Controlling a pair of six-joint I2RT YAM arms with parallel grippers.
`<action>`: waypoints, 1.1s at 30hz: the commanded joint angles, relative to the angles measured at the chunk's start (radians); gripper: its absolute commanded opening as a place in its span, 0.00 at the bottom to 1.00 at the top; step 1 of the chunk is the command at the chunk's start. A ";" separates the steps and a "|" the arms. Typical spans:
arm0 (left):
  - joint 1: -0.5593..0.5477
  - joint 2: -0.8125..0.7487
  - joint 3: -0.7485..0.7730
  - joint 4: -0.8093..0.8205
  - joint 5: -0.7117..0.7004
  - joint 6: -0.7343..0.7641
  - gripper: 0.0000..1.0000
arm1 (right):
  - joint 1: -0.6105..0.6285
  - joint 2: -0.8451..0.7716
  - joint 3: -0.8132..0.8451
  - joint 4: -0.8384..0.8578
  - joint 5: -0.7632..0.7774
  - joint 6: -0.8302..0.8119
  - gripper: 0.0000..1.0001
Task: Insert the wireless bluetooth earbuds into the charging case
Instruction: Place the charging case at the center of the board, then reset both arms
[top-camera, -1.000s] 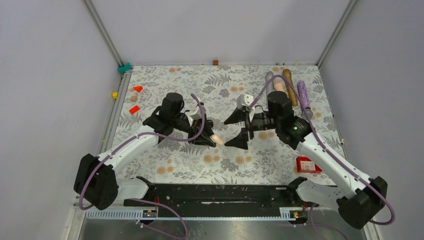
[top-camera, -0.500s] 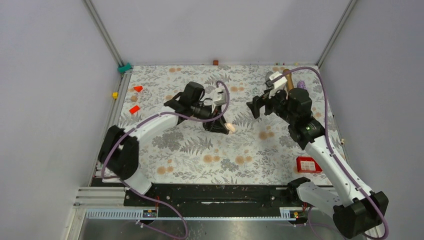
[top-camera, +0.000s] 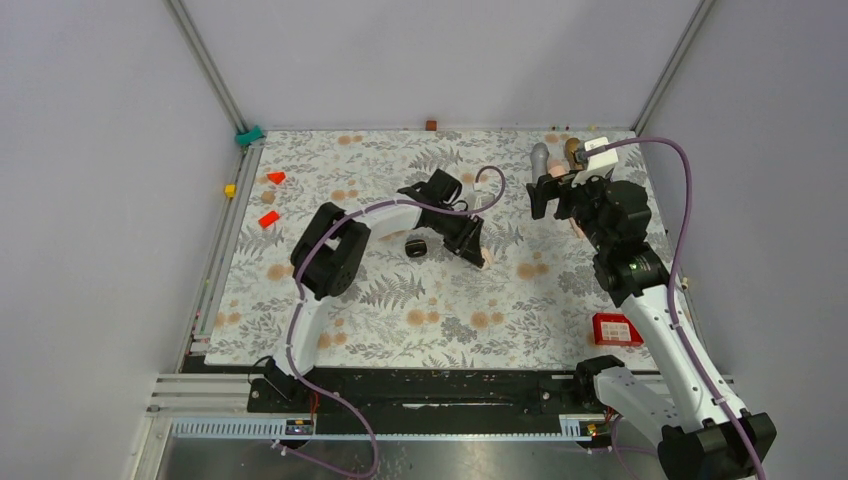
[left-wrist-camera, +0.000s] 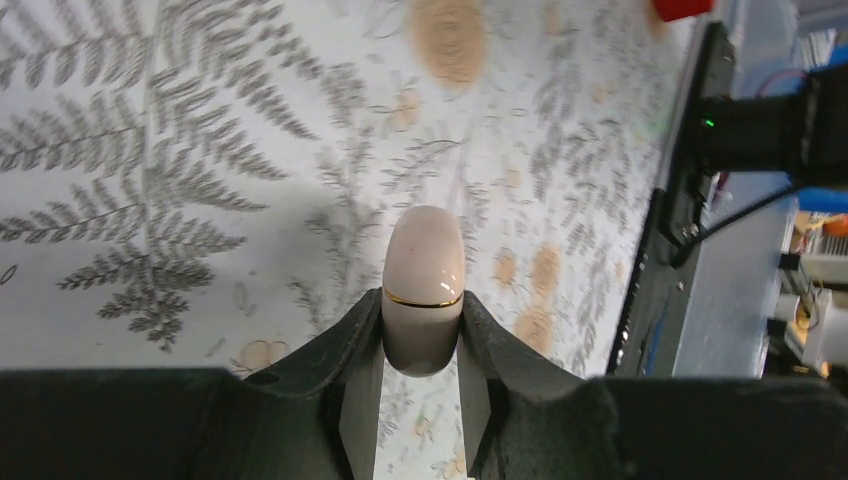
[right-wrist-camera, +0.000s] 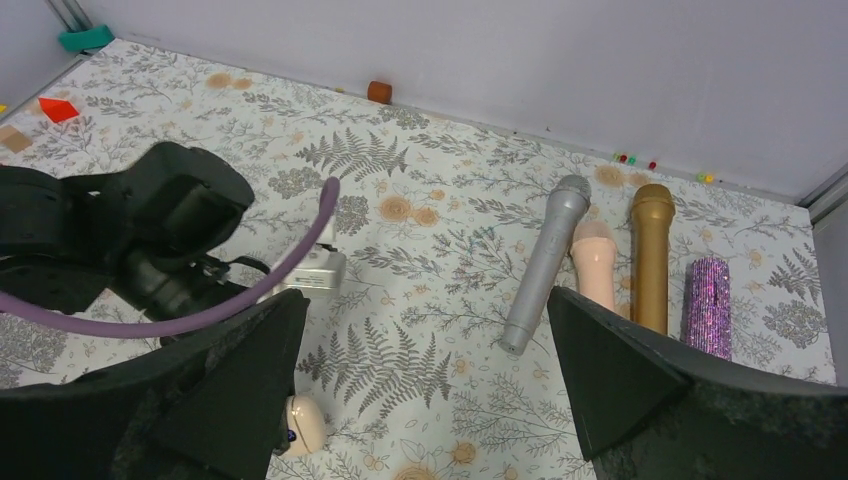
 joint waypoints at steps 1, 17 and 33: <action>0.001 0.051 0.093 -0.015 -0.092 -0.107 0.00 | -0.011 -0.008 0.004 0.041 0.004 0.021 0.99; 0.021 0.162 0.200 -0.064 -0.273 -0.189 0.90 | -0.017 -0.007 0.010 0.033 0.003 0.033 0.98; 0.319 -0.476 -0.073 -0.273 -0.143 0.200 0.99 | -0.016 -0.281 0.102 -0.259 0.310 -0.092 0.98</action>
